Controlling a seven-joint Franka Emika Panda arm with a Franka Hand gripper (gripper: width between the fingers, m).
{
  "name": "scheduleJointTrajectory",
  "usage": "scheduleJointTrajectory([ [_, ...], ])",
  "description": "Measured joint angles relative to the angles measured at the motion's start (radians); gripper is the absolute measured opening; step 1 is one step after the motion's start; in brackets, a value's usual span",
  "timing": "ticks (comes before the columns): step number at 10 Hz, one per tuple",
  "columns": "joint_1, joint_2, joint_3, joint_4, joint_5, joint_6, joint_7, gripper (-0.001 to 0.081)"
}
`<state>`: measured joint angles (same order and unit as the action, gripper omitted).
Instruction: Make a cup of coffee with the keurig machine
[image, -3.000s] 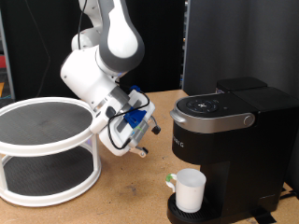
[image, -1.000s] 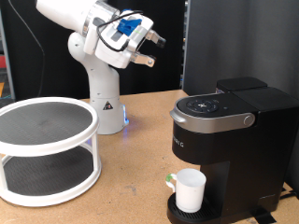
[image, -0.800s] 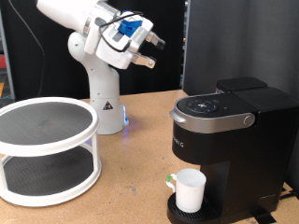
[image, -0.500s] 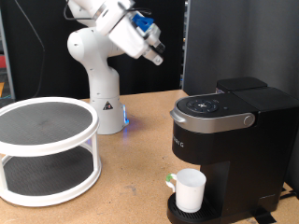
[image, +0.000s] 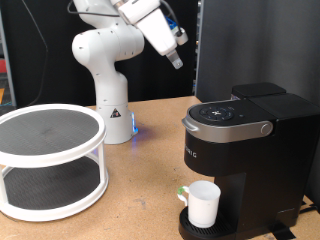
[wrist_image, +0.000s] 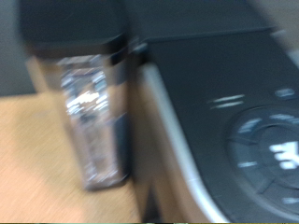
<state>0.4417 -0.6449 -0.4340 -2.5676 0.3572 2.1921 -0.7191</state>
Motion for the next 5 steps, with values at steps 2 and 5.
scheduleJointTrajectory([
  [2,0.012,0.049,0.03,0.082,-0.114,-0.125,-0.009,0.0808],
  [5,0.035,0.148,0.054,0.187,-0.125,-0.141,0.0,0.0808],
])
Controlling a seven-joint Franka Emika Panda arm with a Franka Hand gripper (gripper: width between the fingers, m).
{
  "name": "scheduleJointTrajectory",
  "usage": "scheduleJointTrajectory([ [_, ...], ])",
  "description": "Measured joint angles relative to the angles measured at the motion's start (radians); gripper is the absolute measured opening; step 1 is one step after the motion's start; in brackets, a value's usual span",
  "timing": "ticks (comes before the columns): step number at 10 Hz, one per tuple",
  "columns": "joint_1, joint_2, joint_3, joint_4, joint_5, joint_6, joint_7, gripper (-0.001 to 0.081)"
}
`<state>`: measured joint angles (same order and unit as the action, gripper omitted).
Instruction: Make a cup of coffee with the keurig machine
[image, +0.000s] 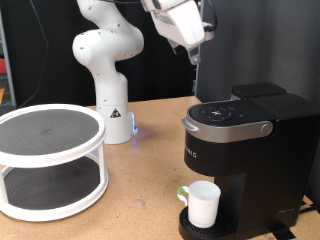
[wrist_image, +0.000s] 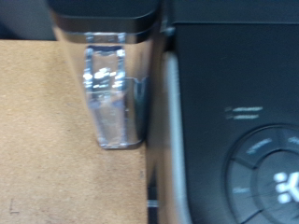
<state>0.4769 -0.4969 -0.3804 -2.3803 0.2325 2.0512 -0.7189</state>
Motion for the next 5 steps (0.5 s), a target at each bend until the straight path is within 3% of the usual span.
scheduleJointTrajectory([
  [5,0.025,0.132,0.013,0.138,0.03,0.022,0.041,0.0808],
])
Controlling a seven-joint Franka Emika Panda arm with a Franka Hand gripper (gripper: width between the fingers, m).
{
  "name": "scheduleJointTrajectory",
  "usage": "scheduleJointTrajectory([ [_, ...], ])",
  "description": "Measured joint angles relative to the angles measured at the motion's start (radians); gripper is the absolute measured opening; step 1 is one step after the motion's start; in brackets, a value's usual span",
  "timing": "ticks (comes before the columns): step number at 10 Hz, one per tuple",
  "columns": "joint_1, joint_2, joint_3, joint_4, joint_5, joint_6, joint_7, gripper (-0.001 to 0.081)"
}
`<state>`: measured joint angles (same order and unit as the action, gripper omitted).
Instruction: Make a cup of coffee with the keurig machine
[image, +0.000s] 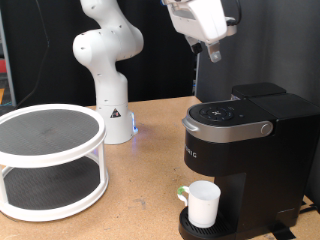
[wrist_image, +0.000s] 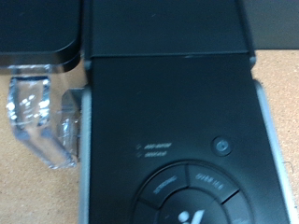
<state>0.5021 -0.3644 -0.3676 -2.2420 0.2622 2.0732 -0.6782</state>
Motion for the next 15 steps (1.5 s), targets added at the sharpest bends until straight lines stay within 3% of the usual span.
scheduleJointTrajectory([
  [4,0.01,0.089,0.003,0.085,0.01,0.003,0.016,0.0808],
  [7,0.013,0.134,0.003,0.115,0.021,0.018,0.016,0.0808],
  [10,0.014,0.16,0.009,0.109,0.02,0.041,0.016,0.0808],
  [15,0.014,0.185,0.031,0.049,-0.002,0.137,0.013,0.0808],
])
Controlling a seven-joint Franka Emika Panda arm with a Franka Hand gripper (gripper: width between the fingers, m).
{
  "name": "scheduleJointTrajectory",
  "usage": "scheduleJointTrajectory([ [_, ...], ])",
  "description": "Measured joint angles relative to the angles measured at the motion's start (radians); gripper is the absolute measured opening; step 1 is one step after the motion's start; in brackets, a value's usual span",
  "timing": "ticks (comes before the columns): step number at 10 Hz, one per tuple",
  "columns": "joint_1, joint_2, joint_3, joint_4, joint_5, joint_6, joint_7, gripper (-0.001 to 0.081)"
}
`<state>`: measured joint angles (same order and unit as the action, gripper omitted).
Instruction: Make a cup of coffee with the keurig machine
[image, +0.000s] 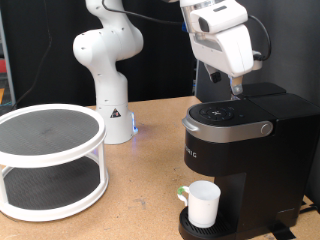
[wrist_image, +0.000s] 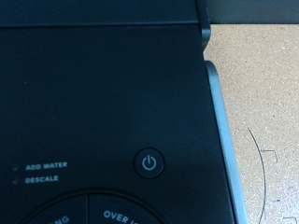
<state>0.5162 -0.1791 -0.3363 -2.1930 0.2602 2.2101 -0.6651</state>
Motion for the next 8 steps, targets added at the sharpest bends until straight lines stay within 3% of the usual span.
scheduleJointTrajectory([
  [3,0.0,0.001,0.011,-0.054,-0.024,0.094,0.001,0.0772],
  [4,0.0,0.001,0.013,-0.075,-0.035,0.129,0.001,0.0634],
  [5,0.0,0.001,0.015,-0.092,-0.043,0.152,0.001,0.0634],
  [6,0.0,0.001,0.017,-0.105,-0.052,0.167,0.001,0.048],
  [7,0.0,0.001,0.017,-0.116,-0.07,0.182,0.002,0.048],
  [8,0.0,0.001,0.018,-0.127,-0.084,0.197,0.005,0.0278],
])
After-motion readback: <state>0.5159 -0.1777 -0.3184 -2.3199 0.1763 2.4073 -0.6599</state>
